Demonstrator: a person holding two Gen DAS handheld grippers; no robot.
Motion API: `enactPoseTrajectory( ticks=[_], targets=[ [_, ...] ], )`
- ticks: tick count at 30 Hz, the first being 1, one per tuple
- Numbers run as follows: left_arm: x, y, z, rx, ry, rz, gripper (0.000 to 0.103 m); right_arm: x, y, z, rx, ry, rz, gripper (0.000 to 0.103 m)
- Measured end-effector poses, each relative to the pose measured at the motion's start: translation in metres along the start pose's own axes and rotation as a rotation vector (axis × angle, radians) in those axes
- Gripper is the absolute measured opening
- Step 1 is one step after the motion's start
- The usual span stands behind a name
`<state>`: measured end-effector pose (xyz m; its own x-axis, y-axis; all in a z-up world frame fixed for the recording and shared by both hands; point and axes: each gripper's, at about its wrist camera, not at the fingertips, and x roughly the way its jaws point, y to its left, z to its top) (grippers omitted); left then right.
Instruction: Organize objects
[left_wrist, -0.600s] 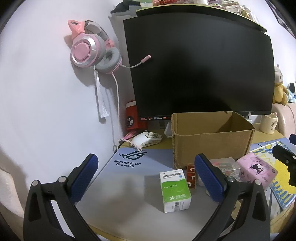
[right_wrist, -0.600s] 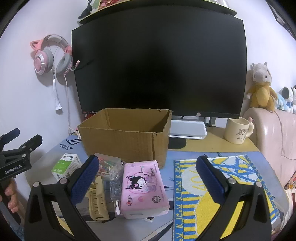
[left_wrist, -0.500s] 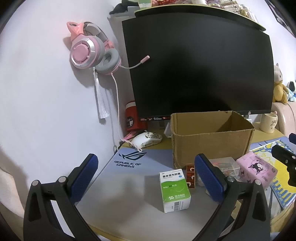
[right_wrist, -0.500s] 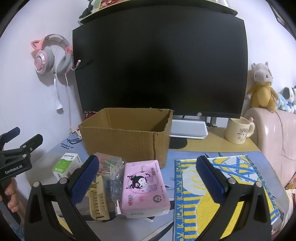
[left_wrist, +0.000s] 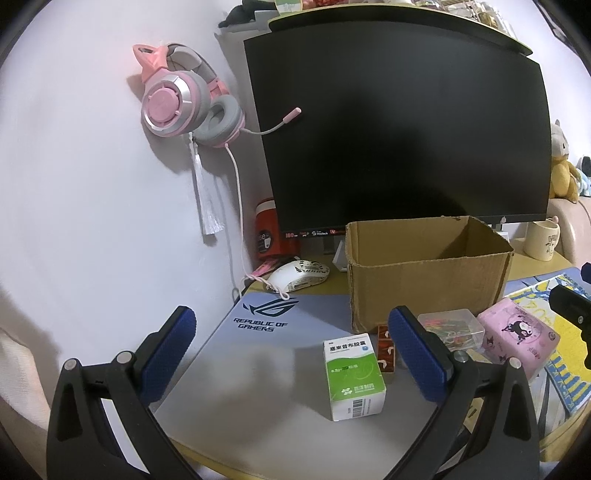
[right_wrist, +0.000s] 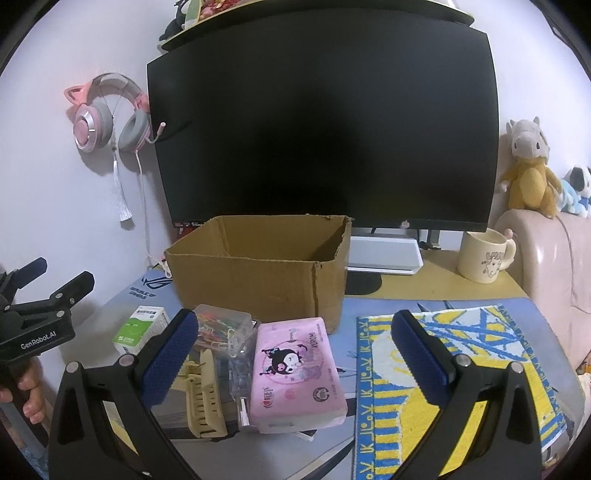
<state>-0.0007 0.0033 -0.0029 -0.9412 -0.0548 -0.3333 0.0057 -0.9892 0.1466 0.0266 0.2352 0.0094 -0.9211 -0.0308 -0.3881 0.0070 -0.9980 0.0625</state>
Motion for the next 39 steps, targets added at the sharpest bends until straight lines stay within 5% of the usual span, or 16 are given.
enactPoseTrajectory(
  ticks=[39],
  targets=[
    [0.0038, 0.0089, -0.0018, -0.015, 0.023, 0.008, 0.103, 0.0004, -0.0063, 0.0017, 0.024, 0.000, 0.004, 0.103]
  ],
)
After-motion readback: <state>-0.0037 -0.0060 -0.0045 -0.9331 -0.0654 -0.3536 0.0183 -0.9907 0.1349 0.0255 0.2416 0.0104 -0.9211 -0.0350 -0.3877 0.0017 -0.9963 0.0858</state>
